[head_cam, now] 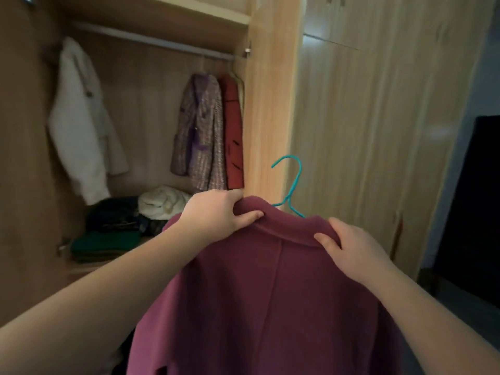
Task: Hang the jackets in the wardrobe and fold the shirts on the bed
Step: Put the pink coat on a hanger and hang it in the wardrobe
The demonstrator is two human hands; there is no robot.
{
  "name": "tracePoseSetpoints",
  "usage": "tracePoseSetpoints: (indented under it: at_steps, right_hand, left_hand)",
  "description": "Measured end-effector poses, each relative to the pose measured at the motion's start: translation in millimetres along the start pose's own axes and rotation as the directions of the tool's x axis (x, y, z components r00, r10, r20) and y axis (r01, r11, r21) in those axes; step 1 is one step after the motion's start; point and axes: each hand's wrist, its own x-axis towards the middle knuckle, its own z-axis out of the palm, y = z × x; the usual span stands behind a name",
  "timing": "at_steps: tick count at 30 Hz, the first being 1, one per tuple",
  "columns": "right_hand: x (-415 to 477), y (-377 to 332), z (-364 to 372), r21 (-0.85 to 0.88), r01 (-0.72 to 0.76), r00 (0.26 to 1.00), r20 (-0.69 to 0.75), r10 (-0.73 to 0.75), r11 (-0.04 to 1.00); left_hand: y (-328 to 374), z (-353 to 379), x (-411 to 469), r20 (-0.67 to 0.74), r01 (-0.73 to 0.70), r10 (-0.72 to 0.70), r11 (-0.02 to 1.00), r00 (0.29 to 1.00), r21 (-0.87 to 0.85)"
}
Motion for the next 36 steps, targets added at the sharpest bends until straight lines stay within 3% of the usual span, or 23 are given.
tracePoseSetpoints:
  at_steps: [3,8,11,15,22,28,36]
  right_hand:
    - [58.8,-51.5,27.4,0.016,0.089,0.996,0.020,-0.090,0.996]
    - [146.3,-136.4,83.9,-0.238,0.146,0.946,-0.249,-0.205,0.960]
    - [202.2,-184.4,111.4,-0.297,0.169,0.902,-0.338,-0.269,0.940]
    - [264.3,-224.9,141.7,-0.287,0.200,0.866,-0.395,-0.306,0.937]
    - [367.0,-251.6,197.1,-0.242,0.177,0.865,-0.425,-0.268,0.954]
    - [471.9,-250.4,225.9,-0.244,0.190,0.837,-0.465,-0.287,0.951]
    - [614.6,-238.9,231.3,-0.251,0.188,0.781,-0.548,-0.300,0.949]
  left_hand:
    - [-82.9,-6.9,9.2,-0.063,0.067,-0.063,0.996,0.996,0.064]
    - [-210.7,-10.1,30.9,-0.123,0.185,-0.169,0.973,0.978,0.140]
    - [-269.4,-2.2,49.6,-0.189,0.246,-0.213,0.954,0.959,0.172]
    - [-333.9,19.4,83.1,-0.239,0.196,-0.153,0.967,0.959,0.166]
    - [-396.4,67.1,149.6,-0.309,0.138,-0.120,0.990,0.943,0.035]
    - [-433.2,112.7,210.1,-0.305,-0.106,0.177,0.966,0.936,0.237]
    - [-472.3,151.7,342.0,-0.293,-0.039,0.137,0.947,0.946,0.319]
